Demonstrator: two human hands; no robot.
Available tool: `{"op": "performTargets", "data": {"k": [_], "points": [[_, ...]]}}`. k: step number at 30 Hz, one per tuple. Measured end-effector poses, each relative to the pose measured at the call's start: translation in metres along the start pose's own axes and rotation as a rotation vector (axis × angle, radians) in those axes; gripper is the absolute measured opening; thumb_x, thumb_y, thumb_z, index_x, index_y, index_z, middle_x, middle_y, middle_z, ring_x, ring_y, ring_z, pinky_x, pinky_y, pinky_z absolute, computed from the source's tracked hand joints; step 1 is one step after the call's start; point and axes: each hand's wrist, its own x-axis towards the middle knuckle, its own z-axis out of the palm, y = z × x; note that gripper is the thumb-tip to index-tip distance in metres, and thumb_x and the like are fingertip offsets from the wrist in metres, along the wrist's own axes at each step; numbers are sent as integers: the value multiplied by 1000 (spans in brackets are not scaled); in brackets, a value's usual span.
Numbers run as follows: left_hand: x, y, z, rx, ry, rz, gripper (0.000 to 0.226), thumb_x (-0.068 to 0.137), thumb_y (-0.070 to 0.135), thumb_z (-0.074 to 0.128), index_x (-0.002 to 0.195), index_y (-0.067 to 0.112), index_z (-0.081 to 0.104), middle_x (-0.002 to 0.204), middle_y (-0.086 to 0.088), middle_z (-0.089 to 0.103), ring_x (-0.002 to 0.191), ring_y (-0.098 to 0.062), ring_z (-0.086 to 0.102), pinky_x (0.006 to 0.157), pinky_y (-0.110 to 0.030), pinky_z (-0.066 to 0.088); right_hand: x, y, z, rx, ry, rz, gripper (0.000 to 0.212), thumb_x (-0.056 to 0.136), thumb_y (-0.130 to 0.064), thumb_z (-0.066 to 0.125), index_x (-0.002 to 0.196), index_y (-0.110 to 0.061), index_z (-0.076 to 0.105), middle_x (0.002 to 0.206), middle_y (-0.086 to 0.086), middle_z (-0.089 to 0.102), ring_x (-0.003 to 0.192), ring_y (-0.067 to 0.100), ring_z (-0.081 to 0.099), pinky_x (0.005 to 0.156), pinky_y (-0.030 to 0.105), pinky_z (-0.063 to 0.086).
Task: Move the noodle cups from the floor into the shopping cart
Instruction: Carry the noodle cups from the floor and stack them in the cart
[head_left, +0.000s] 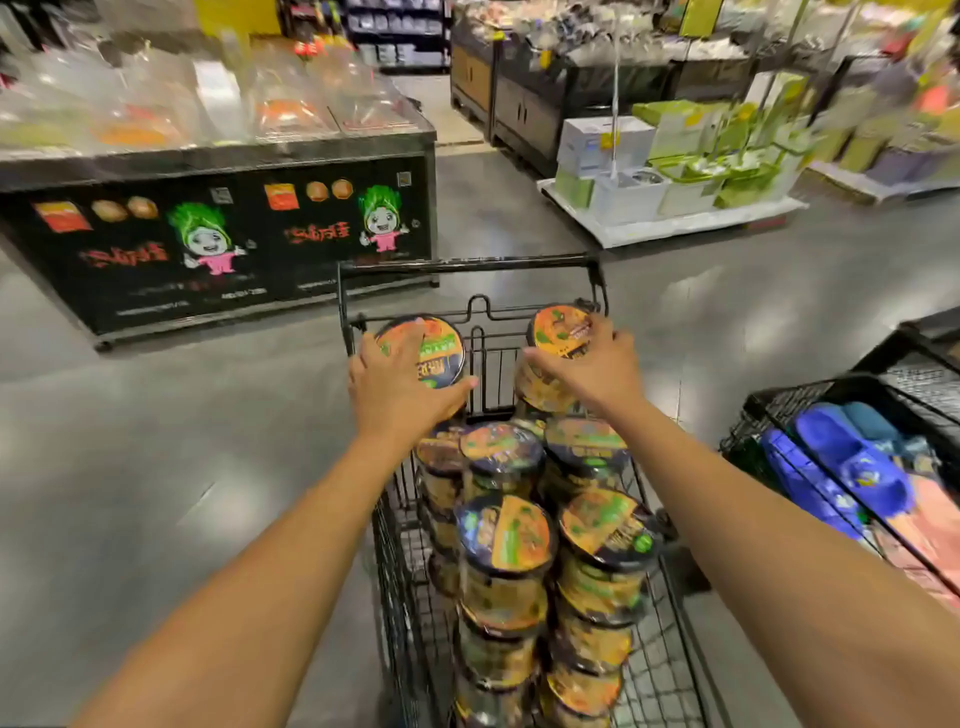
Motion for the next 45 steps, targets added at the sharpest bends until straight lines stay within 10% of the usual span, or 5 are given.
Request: {"op": "performTargets", "data": {"k": [14, 45], "points": [[116, -36, 94, 57, -289, -75, 101, 65, 86, 56, 149, 39, 27, 155, -22, 16, 138, -45, 21, 112, -52, 26, 127, 19, 75, -323, -137, 121, 118, 56, -90, 56, 145, -16, 31, 141, 22, 39, 131, 40, 34, 107, 45, 38], [120, -37, 119, 215, -320, -138, 98, 72, 88, 34, 152, 31, 24, 160, -21, 6, 145, -40, 8, 116, -52, 13, 140, 42, 98, -477, -240, 94, 117, 65, -88, 51, 151, -16, 18, 155, 25, 13, 142, 44, 15, 114, 53, 22]]}}
